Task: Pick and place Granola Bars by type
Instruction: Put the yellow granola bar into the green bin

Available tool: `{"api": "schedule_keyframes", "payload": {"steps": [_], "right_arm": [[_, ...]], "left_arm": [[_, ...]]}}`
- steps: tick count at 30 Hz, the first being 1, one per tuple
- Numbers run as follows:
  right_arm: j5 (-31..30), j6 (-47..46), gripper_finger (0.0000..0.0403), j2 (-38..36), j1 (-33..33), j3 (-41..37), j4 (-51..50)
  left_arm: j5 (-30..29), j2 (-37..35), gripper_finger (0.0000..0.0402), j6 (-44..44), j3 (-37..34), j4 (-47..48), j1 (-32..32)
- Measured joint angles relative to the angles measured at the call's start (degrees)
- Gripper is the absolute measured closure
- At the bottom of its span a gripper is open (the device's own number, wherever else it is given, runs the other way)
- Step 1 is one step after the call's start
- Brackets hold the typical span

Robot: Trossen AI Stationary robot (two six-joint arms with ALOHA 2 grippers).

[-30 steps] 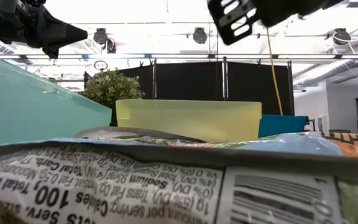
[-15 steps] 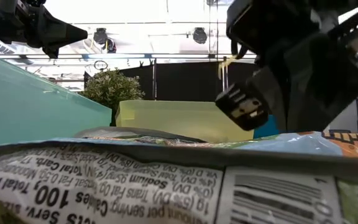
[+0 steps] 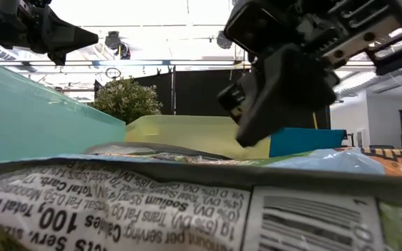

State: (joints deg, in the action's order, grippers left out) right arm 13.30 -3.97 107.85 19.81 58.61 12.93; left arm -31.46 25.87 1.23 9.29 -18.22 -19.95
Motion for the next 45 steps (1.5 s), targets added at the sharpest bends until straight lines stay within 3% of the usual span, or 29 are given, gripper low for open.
{"api": "schedule_keyframes", "payload": {"steps": [12,19,27,36,41,45], "right_arm": [[-1.28,1.46,0.0403,3.78,-0.79,0.02,8.73],[-2.78,0.72,0.0403,6.40,0.05,0.07,8.41],[-9.00,-1.57,0.0403,5.21,1.20,0.22,-1.18],[-9.88,-10.08,0.0403,4.59,3.19,0.26,-11.07],[-12.19,-14.56,0.0403,1.11,4.89,0.18,-20.85],[-16.35,-13.02,0.0403,-2.93,6.68,-0.15,-21.58]], "left_arm": [[0.00,-0.01,0.0376,0.00,-0.01,0.00,-0.01],[0.00,-0.01,0.0376,0.00,-0.01,0.04,0.00],[0.00,-0.01,0.0376,0.00,-0.01,0.03,0.01],[0.00,0.00,0.0376,0.00,-0.01,0.08,0.00],[0.00,0.00,0.0376,0.00,-0.01,0.03,0.01],[0.00,-0.01,0.0376,0.00,-0.01,0.01,0.01]]}}
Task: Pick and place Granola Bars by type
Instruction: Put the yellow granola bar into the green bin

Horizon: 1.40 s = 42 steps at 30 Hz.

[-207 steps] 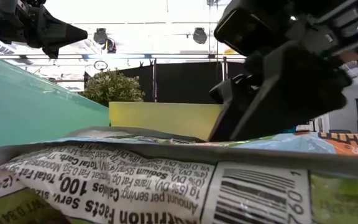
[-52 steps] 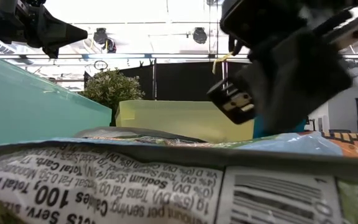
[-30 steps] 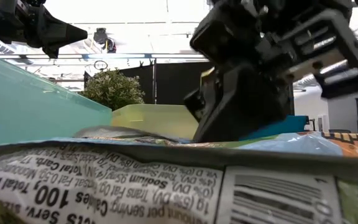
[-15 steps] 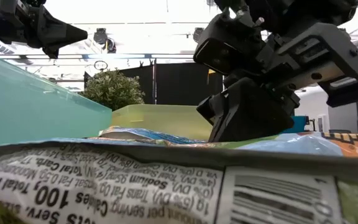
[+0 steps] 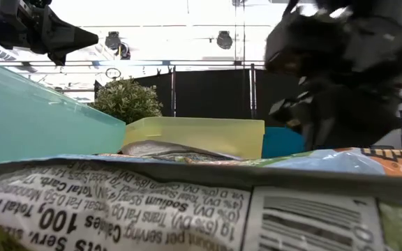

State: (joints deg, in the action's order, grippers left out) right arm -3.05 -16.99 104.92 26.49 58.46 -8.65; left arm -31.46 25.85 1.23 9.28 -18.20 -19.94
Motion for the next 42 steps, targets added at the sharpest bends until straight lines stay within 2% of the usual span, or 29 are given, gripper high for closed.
{"api": "schedule_keyframes", "payload": {"steps": [4,8,21,32,42], "right_arm": [[-1.57,5.62,0.0403,-2.29,0.34,-0.01,8.62],[-1.26,9.53,0.0403,-1.47,-0.80,0.05,16.08],[-1.27,12.16,0.0403,4.00,-5.07,0.17,20.03],[-1.61,5.68,0.0403,2.93,-3.57,0.32,7.65],[-3.15,-4.65,0.0403,-4.74,0.03,0.06,-14.35]], "left_arm": [[0.00,0.01,0.0376,0.00,0.00,-0.01,-0.01],[0.00,0.01,0.0376,0.00,0.00,0.00,0.00],[0.00,0.01,0.0376,0.00,0.00,0.03,-0.02],[0.00,0.01,0.0376,0.00,0.00,0.01,-0.02],[0.00,-0.01,0.0376,0.00,0.00,0.01,-0.02]]}}
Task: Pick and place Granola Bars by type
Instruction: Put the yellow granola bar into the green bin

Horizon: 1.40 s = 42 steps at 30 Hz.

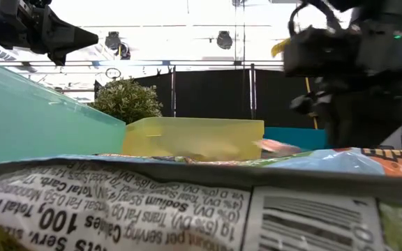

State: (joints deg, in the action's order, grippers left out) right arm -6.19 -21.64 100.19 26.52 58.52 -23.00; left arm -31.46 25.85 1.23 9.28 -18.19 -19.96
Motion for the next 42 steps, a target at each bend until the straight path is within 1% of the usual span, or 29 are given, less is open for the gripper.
{"api": "schedule_keyframes", "payload": {"steps": [2,6,8,10,13,20,23,26,30,34,37,41,42], "right_arm": [[-2.51,-1.75,0.0403,-2.11,0.63,-0.13,-4.24],[-9.07,-0.90,0.0403,-5.64,1.91,-0.06,-3.51],[-10.06,0.51,0.0402,-6.84,2.14,-0.01,-0.46],[-9.72,2.65,0.0394,-7.60,2.28,0.02,1.62],[-7.08,4.79,0.0362,-7.79,2.23,0.04,3.05],[-7.33,5.88,0.0251,-5.26,0.85,0.03,2.03],[-7.26,6.02,0.0225,-3.36,0.00,0.05,1.28],[-6.78,6.04,0.0217,-1.91,-0.66,0.05,1.48],[-5.37,6.03,0.0221,-0.68,-1.02,0.05,1.38],[-4.05,5.86,0.0248,-0.19,-1.09,0.05,1.34],[-4.02,5.72,0.0291,-0.18,-1.07,0.05,1.42],[-4.04,6.35,0.0376,-0.20,-1.05,0.07,1.44],[-4.09,6.99,0.0386,-0.23,-1.05,0.09,1.48]], "left_arm": [[0.01,0.02,0.0376,0.00,0.00,-0.01,0.00],[0.00,0.00,0.0376,0.00,0.00,-0.02,0.00],[0.02,0.02,0.0376,0.00,0.00,-0.04,0.02],[0.00,0.01,0.0376,0.00,0.00,0.00,0.02],[0.00,0.01,0.0376,0.00,0.00,0.00,0.01],[0.02,0.02,0.0376,0.00,0.00,-0.03,0.01],[0.01,0.00,0.0376,0.00,0.00,0.06,0.00],[0.01,0.00,0.0376,0.00,0.00,0.04,0.01],[0.01,0.02,0.0376,0.00,0.00,0.02,0.01],[0.02,0.01,0.0376,0.00,0.00,0.00,0.00],[0.02,0.02,0.0376,0.00,0.00,-0.02,0.02],[0.02,0.01,0.0376,0.00,0.00,-0.01,0.01],[0.00,0.02,0.0376,0.00,0.00,-0.01,0.01]]}}
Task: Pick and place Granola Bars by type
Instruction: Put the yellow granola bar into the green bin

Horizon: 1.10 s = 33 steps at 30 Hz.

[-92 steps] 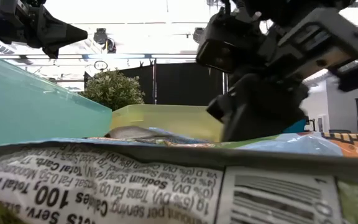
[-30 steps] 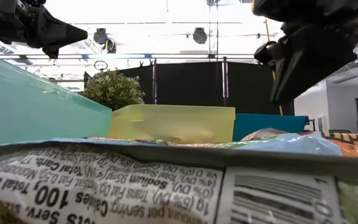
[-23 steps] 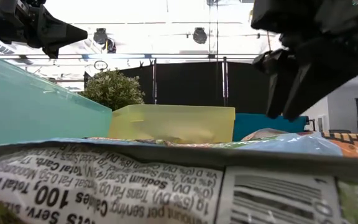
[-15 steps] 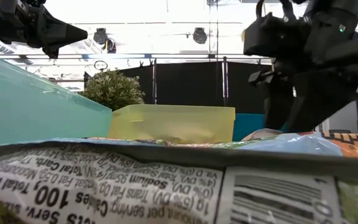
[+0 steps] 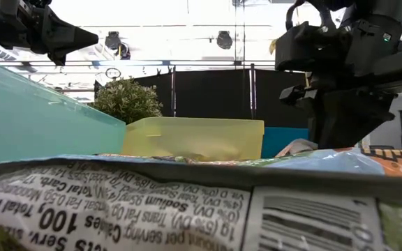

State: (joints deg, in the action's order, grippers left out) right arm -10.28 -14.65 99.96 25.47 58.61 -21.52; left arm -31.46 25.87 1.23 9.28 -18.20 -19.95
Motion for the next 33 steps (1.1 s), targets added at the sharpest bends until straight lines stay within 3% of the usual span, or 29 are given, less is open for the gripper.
{"api": "schedule_keyframes", "payload": {"steps": [7,19,25,33], "right_arm": [[-0.05,2.98,0.0396,-0.72,0.45,0.00,3.99],[2.45,16.89,0.0401,-3.89,0.07,0.00,23.83],[5.13,21.66,0.0402,-3.87,-1.47,0.00,30.45],[7.75,26.45,0.0402,-3.87,-4.39,0.00,35.96]], "left_arm": [[0.01,-0.02,0.0376,0.00,0.00,-0.02,0.00],[0.00,-0.01,0.0376,0.00,0.00,-0.01,0.00],[0.02,-0.06,0.0376,-0.54,0.00,-6.33,-0.01],[2.45,3.86,0.0376,-8.03,-0.92,-7.68,0.78]]}}
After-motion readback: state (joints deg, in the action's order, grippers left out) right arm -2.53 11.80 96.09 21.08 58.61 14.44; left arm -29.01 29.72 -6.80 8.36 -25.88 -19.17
